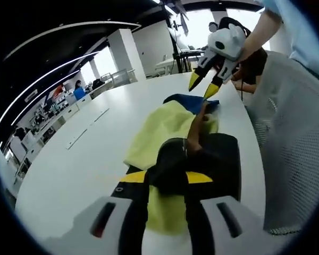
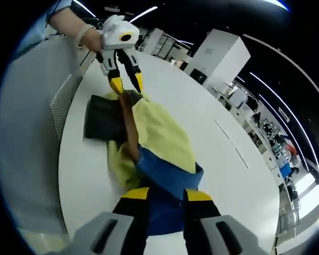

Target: Fold the garment on the visible template until the final outline fits inside the template.

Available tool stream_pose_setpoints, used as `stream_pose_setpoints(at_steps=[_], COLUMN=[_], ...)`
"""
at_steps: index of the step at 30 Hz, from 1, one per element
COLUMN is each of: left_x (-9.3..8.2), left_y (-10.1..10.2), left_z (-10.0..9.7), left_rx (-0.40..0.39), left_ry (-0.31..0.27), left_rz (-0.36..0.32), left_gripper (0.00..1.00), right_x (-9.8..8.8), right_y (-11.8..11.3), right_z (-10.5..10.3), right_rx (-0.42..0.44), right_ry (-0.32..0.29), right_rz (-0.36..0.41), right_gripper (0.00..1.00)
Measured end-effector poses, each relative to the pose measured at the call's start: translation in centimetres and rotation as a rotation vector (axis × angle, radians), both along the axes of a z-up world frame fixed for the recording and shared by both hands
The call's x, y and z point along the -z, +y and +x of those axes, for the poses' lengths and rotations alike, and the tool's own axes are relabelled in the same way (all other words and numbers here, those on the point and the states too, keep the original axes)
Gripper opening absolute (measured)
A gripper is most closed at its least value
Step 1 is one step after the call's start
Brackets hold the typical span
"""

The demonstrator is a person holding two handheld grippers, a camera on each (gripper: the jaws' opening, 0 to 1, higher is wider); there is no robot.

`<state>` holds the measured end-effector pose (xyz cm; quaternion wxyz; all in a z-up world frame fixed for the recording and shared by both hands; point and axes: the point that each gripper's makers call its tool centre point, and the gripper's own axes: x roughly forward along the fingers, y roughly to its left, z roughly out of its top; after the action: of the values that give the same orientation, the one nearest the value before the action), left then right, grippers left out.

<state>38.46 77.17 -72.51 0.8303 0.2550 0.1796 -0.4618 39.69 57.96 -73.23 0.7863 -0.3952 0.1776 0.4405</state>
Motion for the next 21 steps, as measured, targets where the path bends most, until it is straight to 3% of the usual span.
stream_pose_setpoints(at_steps=[21], left_x=[0.2], left_y=[-0.3], left_z=[0.6], left_rx=[-0.021], left_ry=[0.015], left_rz=[-0.022], left_gripper=[0.08], right_x=[-1.1], right_y=[1.2], right_z=[0.6], right_rx=[-0.028], right_ry=[-0.061], right_rz=[0.011], right_gripper=[0.00])
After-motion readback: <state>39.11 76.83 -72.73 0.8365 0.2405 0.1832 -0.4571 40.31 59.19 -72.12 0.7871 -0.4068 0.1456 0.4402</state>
